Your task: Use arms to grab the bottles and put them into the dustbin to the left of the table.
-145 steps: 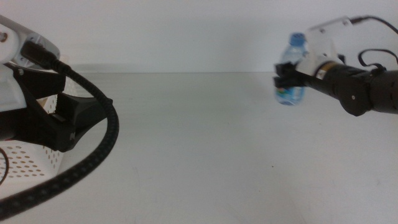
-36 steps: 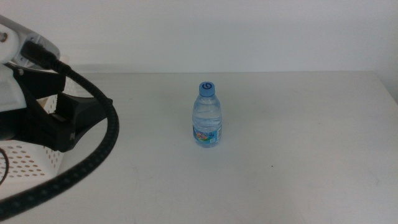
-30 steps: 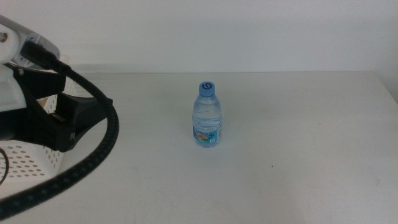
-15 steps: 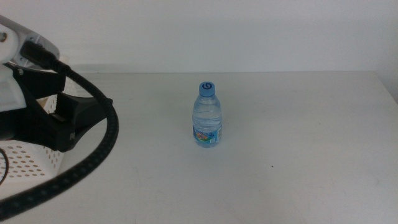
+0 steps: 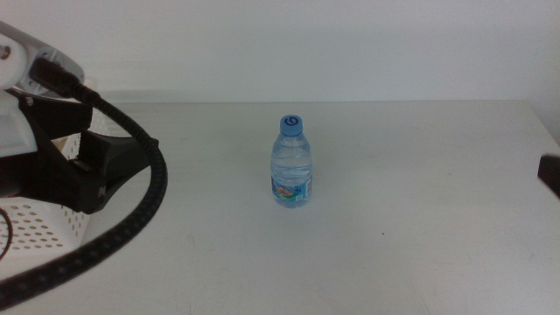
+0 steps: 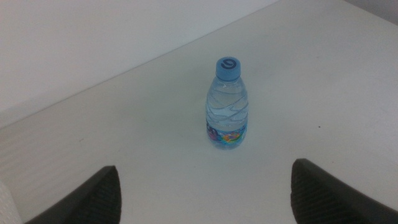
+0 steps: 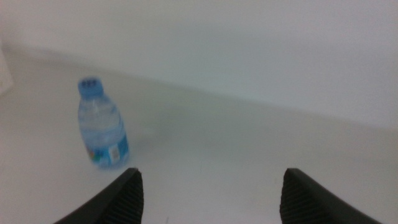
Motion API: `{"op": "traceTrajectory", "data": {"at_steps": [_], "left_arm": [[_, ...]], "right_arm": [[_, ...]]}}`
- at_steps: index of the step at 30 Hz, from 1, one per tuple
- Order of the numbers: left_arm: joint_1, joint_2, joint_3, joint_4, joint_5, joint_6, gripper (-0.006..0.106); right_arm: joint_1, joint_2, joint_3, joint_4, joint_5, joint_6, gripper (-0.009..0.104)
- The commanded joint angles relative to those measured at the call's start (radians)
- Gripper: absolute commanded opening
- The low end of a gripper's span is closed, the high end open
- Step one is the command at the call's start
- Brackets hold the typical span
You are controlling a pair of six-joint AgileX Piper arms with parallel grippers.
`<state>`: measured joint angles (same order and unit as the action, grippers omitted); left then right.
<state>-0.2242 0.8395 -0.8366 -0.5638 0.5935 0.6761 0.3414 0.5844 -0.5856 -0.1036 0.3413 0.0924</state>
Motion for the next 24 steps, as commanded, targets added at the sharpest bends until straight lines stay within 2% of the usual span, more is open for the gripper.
{"op": "traceTrajectory", "data": {"at_steps": [1,8,20,24], "left_arm": [[-0.005,-0.008,-0.028,-0.034,-0.057,-0.004,0.090],[-0.005,-0.008,-0.028,-0.034,-0.057,-0.004,0.090],[-0.004,-0.008,-0.028,-0.020,-0.055,-0.004,0.090],[-0.004,-0.008,-0.052,-0.098,-0.117,-0.007,0.090]], "right_arm": [[0.004,0.006,-0.035,0.027,0.001,-0.021,0.057],[0.004,0.006,-0.035,0.104,0.015,-0.125,0.057],[0.004,0.006,-0.026,0.104,0.016,-0.123,0.057],[0.004,0.006,-0.026,0.104,0.016,-0.123,0.057]]}}
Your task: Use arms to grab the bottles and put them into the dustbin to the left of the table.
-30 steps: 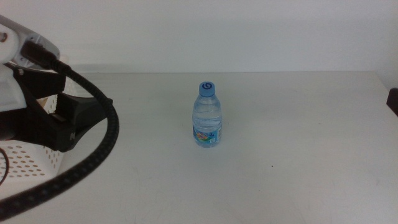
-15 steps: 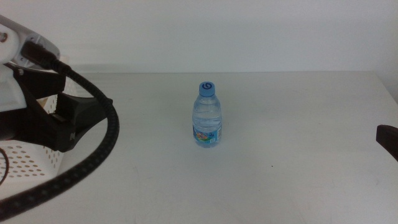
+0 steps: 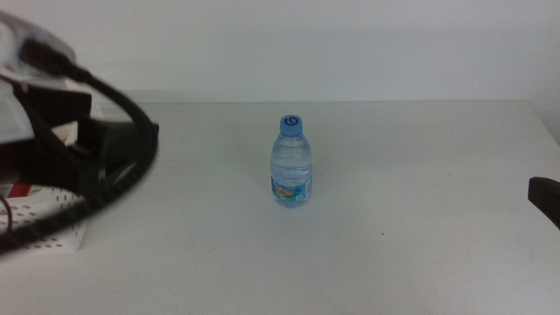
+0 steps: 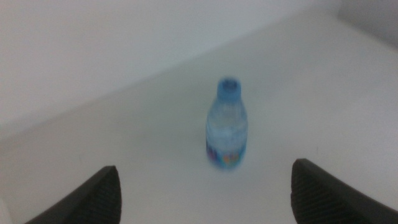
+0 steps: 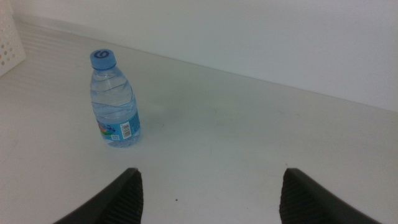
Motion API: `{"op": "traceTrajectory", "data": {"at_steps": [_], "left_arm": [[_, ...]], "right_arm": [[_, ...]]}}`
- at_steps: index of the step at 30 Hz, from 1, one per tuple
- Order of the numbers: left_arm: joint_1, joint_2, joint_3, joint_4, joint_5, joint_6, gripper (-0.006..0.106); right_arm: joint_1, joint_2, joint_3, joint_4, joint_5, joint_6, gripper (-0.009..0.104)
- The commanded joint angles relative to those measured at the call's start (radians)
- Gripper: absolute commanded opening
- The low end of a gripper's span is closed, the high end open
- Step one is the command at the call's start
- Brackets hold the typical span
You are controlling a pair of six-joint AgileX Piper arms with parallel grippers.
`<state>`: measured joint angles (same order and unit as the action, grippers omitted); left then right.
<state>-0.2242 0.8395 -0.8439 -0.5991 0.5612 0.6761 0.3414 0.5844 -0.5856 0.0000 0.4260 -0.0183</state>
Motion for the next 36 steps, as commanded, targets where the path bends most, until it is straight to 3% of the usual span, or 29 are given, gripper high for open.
{"op": "traceTrajectory", "data": {"at_steps": [1,12,17,25,36], "left_arm": [[-0.004,-0.007,-0.054,-0.070,-0.097,-0.007,0.090],[-0.005,0.088,-0.088,-0.161,-0.179,0.002,0.090],[-0.006,0.096,-0.088,-0.145,-0.201,0.036,0.090],[-0.111,0.097,-0.088,0.091,-0.303,-0.176,0.090],[-0.214,0.117,-0.126,0.241,-0.286,-0.292,0.090]], "right_arm": [[0.004,0.006,-0.026,0.000,-0.069,-0.013,0.057],[0.004,0.006,-0.026,0.000,-0.069,-0.013,0.057],[0.004,0.006,-0.026,0.000,-0.069,-0.013,0.057],[0.004,0.006,-0.026,0.000,-0.069,-0.013,0.057],[0.004,0.006,-0.026,0.000,-0.069,-0.013,0.057]]}}
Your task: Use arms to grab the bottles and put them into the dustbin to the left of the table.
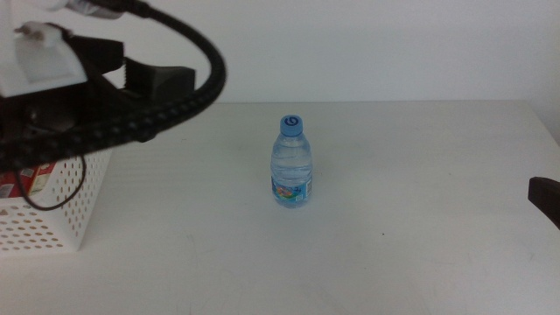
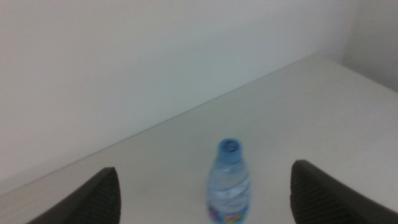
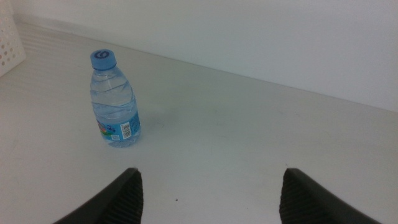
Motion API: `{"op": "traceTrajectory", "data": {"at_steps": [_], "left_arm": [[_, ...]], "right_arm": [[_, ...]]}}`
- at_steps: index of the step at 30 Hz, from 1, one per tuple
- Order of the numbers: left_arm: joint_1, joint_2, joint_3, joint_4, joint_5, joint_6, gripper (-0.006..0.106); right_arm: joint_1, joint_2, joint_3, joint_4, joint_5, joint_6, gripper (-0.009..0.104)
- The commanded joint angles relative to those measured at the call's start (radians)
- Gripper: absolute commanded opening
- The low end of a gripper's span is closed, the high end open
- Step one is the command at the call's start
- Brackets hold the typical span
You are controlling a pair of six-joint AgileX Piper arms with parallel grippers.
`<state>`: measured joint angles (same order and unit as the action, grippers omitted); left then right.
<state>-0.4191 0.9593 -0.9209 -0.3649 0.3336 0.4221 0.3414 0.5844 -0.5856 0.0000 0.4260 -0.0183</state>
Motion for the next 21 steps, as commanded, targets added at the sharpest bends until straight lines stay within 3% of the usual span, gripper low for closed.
{"op": "traceTrajectory", "data": {"at_steps": [1,14,21], "left_arm": [[-0.032,0.007,-0.059,0.007,-0.058,-0.038,0.090],[-0.082,0.188,-0.066,-0.060,-0.163,0.009,0.090],[-0.198,0.293,-0.040,-0.061,-0.318,0.022,0.077]], "right_arm": [[0.004,0.006,-0.026,0.000,-0.069,-0.013,0.057],[0.004,0.006,-0.026,0.000,-0.067,-0.013,0.057],[0.004,0.006,-0.026,0.000,-0.067,-0.013,0.057]]}}
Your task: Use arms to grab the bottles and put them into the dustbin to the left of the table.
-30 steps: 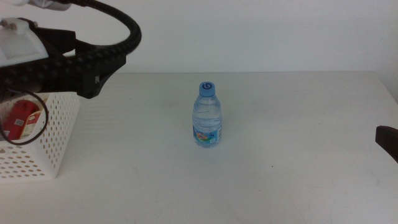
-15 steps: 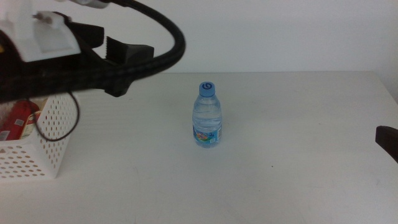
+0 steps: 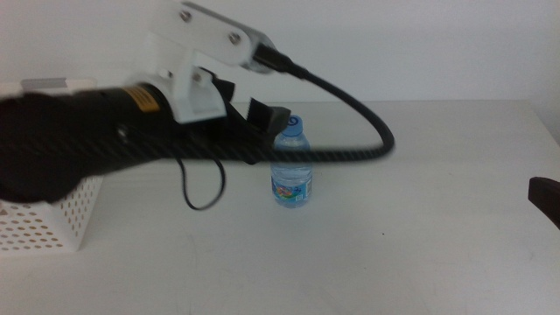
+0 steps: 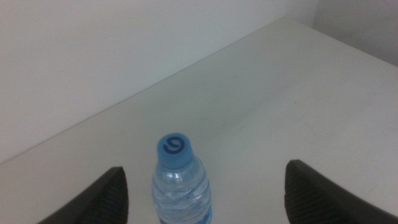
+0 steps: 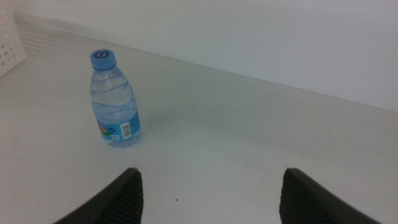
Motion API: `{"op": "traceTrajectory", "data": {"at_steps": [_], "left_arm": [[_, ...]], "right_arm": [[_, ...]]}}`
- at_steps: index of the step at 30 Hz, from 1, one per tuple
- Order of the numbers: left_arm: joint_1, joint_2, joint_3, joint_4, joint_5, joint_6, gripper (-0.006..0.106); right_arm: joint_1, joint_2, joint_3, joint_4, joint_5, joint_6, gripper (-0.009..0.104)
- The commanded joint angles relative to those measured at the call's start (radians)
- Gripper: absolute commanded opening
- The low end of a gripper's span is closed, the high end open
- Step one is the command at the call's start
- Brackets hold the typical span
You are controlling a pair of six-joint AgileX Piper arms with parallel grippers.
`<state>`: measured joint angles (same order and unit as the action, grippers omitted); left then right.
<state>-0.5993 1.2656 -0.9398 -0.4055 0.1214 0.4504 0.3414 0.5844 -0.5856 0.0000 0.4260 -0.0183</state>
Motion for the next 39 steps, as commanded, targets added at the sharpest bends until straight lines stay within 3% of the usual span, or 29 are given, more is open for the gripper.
{"op": "traceTrajectory", "data": {"at_steps": [1,7,12,17,24,33,39], "left_arm": [[-0.029,-0.008,0.003,-0.023,-0.141,-0.010,0.075],[-0.101,-0.004,0.185,-0.051,-0.439,-0.037,0.071],[-0.108,0.019,0.282,-0.049,-0.535,-0.115,0.072],[-0.106,0.079,0.311,-0.037,-0.644,-0.132,0.089],[-0.106,0.193,0.311,0.149,-0.788,-0.236,0.090],[-0.106,0.401,0.310,0.248,-1.124,-0.363,0.090],[-0.053,0.474,0.264,0.308,-1.152,-0.413,0.090]], "right_arm": [[0.004,0.006,-0.026,0.000,-0.067,-0.013,0.057],[0.004,0.006,-0.026,0.000,-0.066,-0.013,0.057],[0.004,0.006,-0.026,0.000,-0.066,-0.013,0.057],[0.004,0.006,-0.026,0.000,-0.066,-0.013,0.057],[0.004,0.006,-0.026,0.000,-0.066,-0.013,0.057],[0.004,0.006,-0.026,0.000,-0.066,-0.013,0.057],[0.004,0.006,-0.026,0.000,-0.066,-0.013,0.057]]}}
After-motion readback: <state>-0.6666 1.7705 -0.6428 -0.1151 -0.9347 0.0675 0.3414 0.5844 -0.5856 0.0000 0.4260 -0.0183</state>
